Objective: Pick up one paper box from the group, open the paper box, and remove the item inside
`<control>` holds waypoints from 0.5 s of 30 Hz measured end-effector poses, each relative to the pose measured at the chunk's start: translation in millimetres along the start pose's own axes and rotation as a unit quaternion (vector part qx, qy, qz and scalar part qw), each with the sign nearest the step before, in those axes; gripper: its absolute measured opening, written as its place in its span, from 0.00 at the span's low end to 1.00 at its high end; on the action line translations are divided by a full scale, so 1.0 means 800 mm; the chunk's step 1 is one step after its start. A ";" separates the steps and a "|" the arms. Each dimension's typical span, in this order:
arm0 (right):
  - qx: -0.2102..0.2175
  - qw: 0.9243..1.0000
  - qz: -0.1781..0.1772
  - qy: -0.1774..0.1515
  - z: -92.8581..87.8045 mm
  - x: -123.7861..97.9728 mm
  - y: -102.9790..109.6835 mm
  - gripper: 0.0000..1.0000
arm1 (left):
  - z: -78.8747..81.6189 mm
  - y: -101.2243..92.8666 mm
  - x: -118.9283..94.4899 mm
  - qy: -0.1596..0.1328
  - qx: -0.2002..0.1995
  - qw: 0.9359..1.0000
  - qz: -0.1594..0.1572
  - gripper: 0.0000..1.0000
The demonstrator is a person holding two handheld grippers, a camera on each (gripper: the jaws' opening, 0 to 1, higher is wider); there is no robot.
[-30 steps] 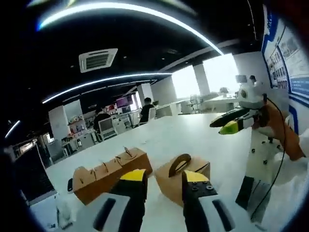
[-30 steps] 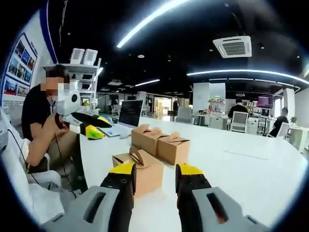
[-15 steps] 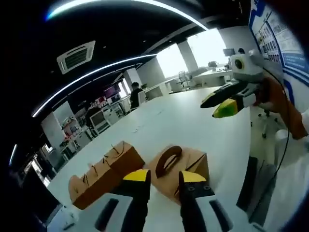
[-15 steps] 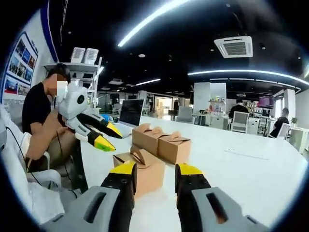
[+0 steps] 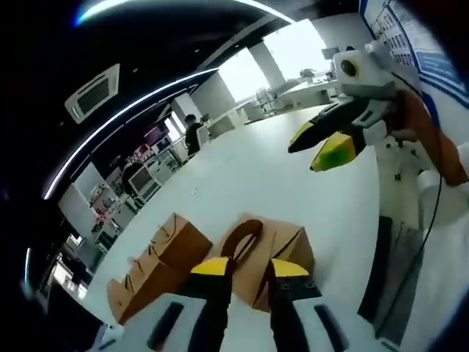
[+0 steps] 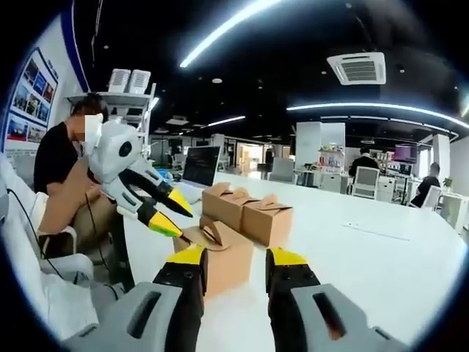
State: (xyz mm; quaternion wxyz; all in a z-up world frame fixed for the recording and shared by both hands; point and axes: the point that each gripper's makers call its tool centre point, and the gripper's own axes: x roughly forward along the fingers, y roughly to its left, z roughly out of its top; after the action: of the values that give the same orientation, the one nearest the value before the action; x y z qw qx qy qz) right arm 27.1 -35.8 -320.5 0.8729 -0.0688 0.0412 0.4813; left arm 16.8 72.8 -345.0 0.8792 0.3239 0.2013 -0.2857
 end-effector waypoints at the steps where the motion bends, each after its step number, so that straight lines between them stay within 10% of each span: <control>1: -0.001 1.000 0.001 0.001 -0.001 0.000 0.000 0.33 | 0.001 -0.001 0.000 0.001 0.002 1.000 -0.002 0.21; 15: -0.005 1.000 0.011 0.011 -0.009 0.006 0.009 0.33 | -0.015 -0.006 0.015 0.029 -0.042 0.998 -0.032 0.15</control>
State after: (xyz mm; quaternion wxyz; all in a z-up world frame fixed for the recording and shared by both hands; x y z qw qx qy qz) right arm 23.9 -29.2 -328.7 0.8665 -0.0784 0.0491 0.4905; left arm 21.2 73.5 -362.2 0.8762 0.2879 0.2492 -0.2955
